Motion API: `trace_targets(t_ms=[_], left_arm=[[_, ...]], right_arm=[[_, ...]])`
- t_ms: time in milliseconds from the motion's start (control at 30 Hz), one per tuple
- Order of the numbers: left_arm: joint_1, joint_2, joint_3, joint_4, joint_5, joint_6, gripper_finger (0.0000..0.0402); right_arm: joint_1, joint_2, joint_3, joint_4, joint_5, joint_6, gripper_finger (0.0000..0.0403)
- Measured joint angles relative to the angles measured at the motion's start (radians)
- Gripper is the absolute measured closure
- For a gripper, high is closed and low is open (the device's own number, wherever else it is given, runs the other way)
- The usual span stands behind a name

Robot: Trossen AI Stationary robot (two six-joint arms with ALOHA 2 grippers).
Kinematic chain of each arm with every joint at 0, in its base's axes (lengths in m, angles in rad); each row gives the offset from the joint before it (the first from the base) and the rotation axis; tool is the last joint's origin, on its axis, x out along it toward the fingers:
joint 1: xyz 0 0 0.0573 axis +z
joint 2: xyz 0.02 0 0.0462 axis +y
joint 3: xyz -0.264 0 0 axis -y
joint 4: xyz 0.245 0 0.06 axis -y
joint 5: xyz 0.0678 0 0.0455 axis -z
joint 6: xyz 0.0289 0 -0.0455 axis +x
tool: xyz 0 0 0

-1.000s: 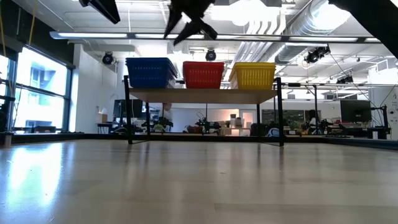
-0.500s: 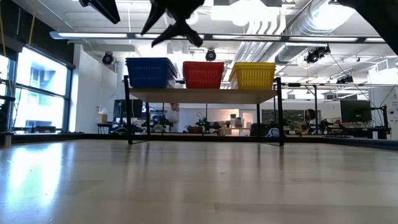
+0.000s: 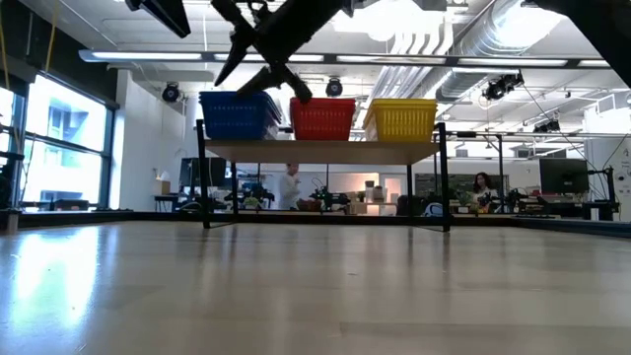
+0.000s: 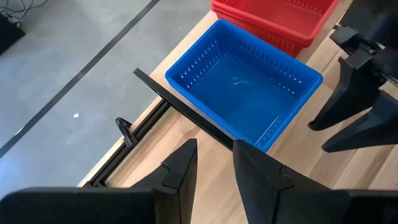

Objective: Stack baskets on shelf by color
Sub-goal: Stack the blue basket on top of the blue basket on the shelf, then adjust the stacked red baskets on the shelf

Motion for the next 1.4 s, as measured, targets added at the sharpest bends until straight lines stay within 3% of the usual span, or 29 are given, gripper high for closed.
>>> trace_targets(t_ms=[567, 967, 1133, 1400], left_arm=[[0.0, 0.0, 0.0, 0.0, 0.0, 0.0, 0.0308], [0.0, 0.0, 0.0, 0.0, 0.0, 0.0, 0.0308], [0.0, 0.0, 0.0, 0.0, 0.0, 0.0, 0.0308], [0.0, 0.0, 0.0, 0.0, 0.0, 0.0, 0.0308]], right_arm=[[-0.062, -0.002, -0.022, 0.062, 0.088, 0.001, 0.0279], [-0.014, -0.002, 0.014, 0.054, 0.083, -0.035, 0.0279], [-0.011, -0.002, 0.132, -0.036, 0.175, -0.149, 0.0279], [-0.085, -0.003, 0.345, -0.404, 0.296, -0.316, 0.0279]])
